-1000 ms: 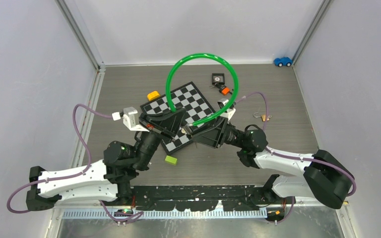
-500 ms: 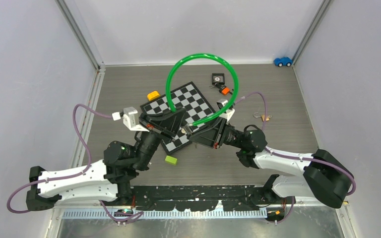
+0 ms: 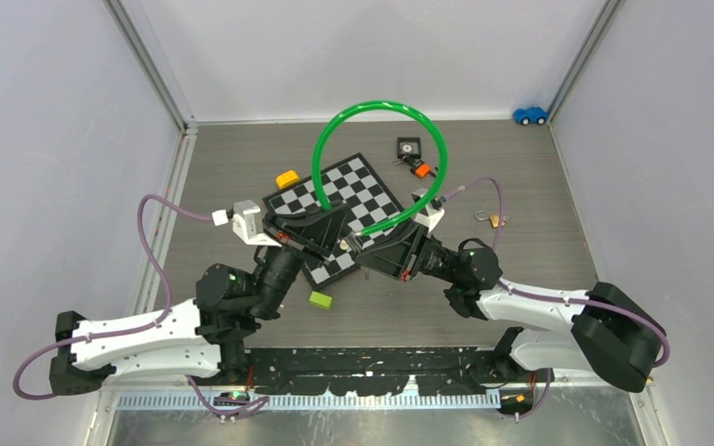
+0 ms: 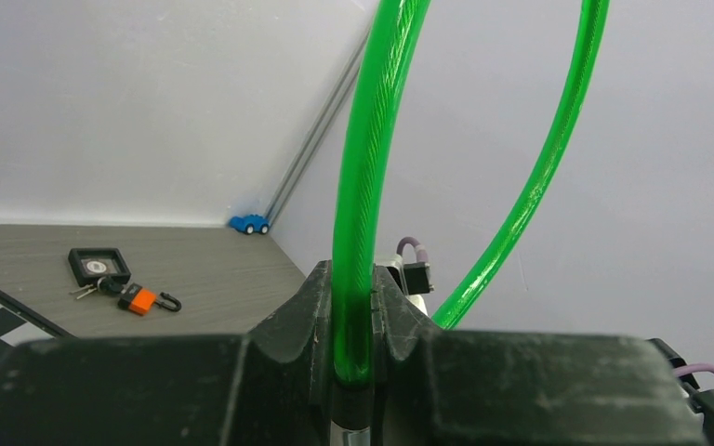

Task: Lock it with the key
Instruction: Lock the lock.

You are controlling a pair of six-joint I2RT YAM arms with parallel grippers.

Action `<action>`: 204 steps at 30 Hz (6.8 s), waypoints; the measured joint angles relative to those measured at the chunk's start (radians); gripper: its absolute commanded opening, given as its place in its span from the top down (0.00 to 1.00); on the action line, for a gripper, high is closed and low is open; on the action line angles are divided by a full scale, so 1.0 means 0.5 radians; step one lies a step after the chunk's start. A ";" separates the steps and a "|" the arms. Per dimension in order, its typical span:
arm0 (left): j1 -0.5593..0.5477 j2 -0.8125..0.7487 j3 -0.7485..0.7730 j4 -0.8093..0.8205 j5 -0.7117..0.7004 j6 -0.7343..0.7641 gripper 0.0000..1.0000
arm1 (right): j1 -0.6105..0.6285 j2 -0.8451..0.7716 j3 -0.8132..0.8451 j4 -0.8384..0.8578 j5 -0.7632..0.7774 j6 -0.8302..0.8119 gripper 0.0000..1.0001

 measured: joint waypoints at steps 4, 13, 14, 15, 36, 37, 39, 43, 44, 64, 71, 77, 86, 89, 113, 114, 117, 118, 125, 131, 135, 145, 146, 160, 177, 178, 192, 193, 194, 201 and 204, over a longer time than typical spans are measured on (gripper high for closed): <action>0.000 0.013 0.000 -0.003 0.001 -0.002 1.00 | 0.018 -0.072 -0.053 -0.031 0.079 -0.079 0.95; -0.002 0.036 0.000 -0.008 0.008 -0.018 1.00 | 0.179 -0.458 -0.066 -0.649 0.362 -0.489 0.98; -0.002 0.039 0.000 -0.008 0.008 -0.017 1.00 | 0.208 -0.494 -0.053 -0.735 0.410 -0.549 0.98; -0.002 0.040 0.000 -0.008 0.007 -0.016 1.00 | 0.231 -0.520 -0.045 -0.797 0.452 -0.594 0.98; -0.001 0.061 0.000 -0.082 -0.032 -0.016 1.00 | 0.744 -0.713 0.004 -1.245 1.463 -1.477 1.00; -0.002 0.061 0.000 -0.084 -0.038 -0.016 1.00 | 0.761 -0.706 0.009 -1.246 1.488 -1.534 1.00; -0.001 0.061 0.000 -0.087 -0.045 -0.016 1.00 | 0.787 -0.696 0.019 -1.247 1.521 -1.633 1.00; -0.002 0.061 0.000 -0.090 -0.054 -0.017 1.00 | 0.820 -0.685 0.027 -1.242 1.559 -1.786 1.00; -0.002 0.061 0.000 -0.091 -0.059 -0.016 1.00 | 0.825 -0.683 0.027 -1.239 1.564 -1.811 1.00; -0.022 0.069 -0.001 -0.244 -0.043 -0.001 1.00 | 1.005 -0.512 -0.227 -0.675 1.694 -1.788 1.00; -0.033 0.079 -0.012 -0.282 -0.001 -0.002 1.00 | 1.088 -0.493 -0.304 -0.584 1.807 -1.778 1.00; -0.038 0.095 -0.012 -0.311 0.008 -0.002 1.00 | 1.200 -0.422 -0.310 -0.526 2.022 -1.847 1.00; -0.037 0.101 -0.016 -0.355 -0.008 0.002 1.00 | 1.289 -0.285 -0.288 -0.429 2.220 -1.971 0.99; -0.037 0.101 -0.021 -0.365 -0.006 0.005 1.00 | 1.291 -0.240 -0.318 -0.342 2.216 -1.952 1.00; -0.051 0.101 -0.042 -0.516 0.046 0.069 1.00 | 1.391 0.235 -0.380 0.229 2.228 -1.733 1.00; -0.051 0.101 -0.042 -0.517 0.046 0.072 1.00 | 1.401 0.246 -0.369 0.227 2.239 -1.734 1.00; -0.053 0.101 -0.042 -0.535 0.047 0.079 1.00 | 1.443 0.272 -0.357 0.236 2.297 -1.733 1.00; -0.054 0.101 -0.042 -0.546 0.051 0.079 1.00 | 1.456 0.279 -0.356 0.241 2.314 -1.733 0.99; -0.065 0.101 -0.042 -0.608 0.076 0.106 1.00 | 1.536 0.337 -0.308 0.211 2.430 -1.732 1.00; -0.066 0.101 -0.042 -0.629 0.079 0.118 1.00 | 1.566 0.376 -0.283 0.211 2.480 -1.718 1.00; -0.068 0.101 -0.042 -0.642 0.085 0.119 1.00 | 1.601 0.386 -0.266 0.197 2.536 -1.717 0.99; -0.068 -0.001 -0.096 -0.582 0.086 0.011 1.00 | 1.685 -0.128 -0.220 -0.493 2.692 -1.761 1.00; -0.068 -0.022 -0.106 -0.555 0.085 -0.013 1.00 | 1.697 -0.222 -0.194 -0.636 2.712 -1.785 1.00; -0.046 -0.193 -0.260 -0.388 0.128 -0.428 0.89 | 1.777 -0.833 0.047 -1.692 2.735 -2.264 1.00; 0.002 -0.114 -0.578 -0.021 0.453 -0.722 0.82 | 1.791 -1.226 0.369 -2.956 2.876 -2.207 1.00; 0.004 -0.074 -0.600 0.023 0.478 -0.737 0.81 | 1.791 -1.244 0.387 -3.063 2.888 -2.177 1.00; 0.054 0.475 -0.658 0.495 0.696 -0.904 0.84 | 1.788 -1.295 0.647 -4.171 2.856 -1.588 1.00; 0.055 0.510 -0.671 0.527 0.699 -0.931 0.87 | 1.788 -1.294 0.647 -4.228 2.844 -1.534 1.00; 0.055 0.541 -0.682 0.550 0.704 -0.954 0.89 | 1.788 -1.294 0.647 -4.285 2.827 -1.472 1.00; 0.069 0.797 -0.696 0.665 0.758 -1.151 1.00 | 1.786 -1.292 0.647 -4.618 2.756 -1.077 1.00; 0.084 0.983 -0.678 0.765 0.799 -1.225 1.00 | 1.786 -1.284 0.647 -4.804 2.737 -0.912 1.00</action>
